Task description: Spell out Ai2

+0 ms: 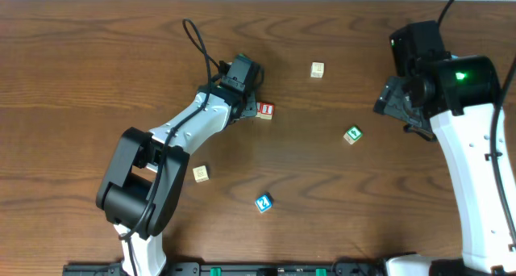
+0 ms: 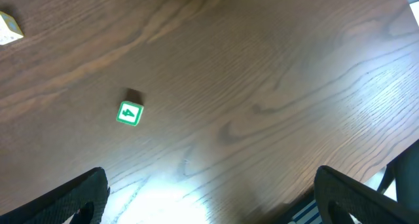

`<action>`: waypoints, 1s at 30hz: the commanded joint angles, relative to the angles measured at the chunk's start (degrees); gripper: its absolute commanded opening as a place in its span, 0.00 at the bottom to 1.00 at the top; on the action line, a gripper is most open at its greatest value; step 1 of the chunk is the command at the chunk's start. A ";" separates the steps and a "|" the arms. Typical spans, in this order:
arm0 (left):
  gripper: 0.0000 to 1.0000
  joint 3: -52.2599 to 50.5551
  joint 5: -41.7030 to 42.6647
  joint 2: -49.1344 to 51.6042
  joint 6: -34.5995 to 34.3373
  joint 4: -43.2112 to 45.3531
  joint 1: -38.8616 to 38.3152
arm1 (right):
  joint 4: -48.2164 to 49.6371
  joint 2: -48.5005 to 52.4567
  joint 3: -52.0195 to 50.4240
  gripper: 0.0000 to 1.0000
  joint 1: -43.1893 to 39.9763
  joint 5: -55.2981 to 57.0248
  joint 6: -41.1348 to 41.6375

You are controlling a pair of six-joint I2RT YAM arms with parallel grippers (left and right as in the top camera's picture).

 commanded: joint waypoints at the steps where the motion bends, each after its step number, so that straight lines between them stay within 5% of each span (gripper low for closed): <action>1: 0.52 -0.48 -0.26 -0.50 -0.26 0.09 0.04 | -0.02 -0.61 0.04 0.99 -0.50 1.25 -0.66; 11: 0.57 0.85 -3.30 -6.08 0.94 -4.48 2.80 | 0.17 -4.09 0.04 0.99 -0.46 2.54 3.89; 20: 0.94 0.92 -4.87 -28.00 8.07 -16.39 6.23 | -4.50 -12.68 -1.20 0.99 -0.42 -5.79 0.59; 25: 0.96 0.92 -10.78 -41.11 9.33 -23.85 6.23 | -0.66 -16.96 -13.14 0.99 2.10 -8.02 4.24; 30: 0.95 0.92 -15.76 -53.57 9.64 -28.85 6.23 | 13.97 -24.35 -34.23 0.99 7.76 -20.57 7.80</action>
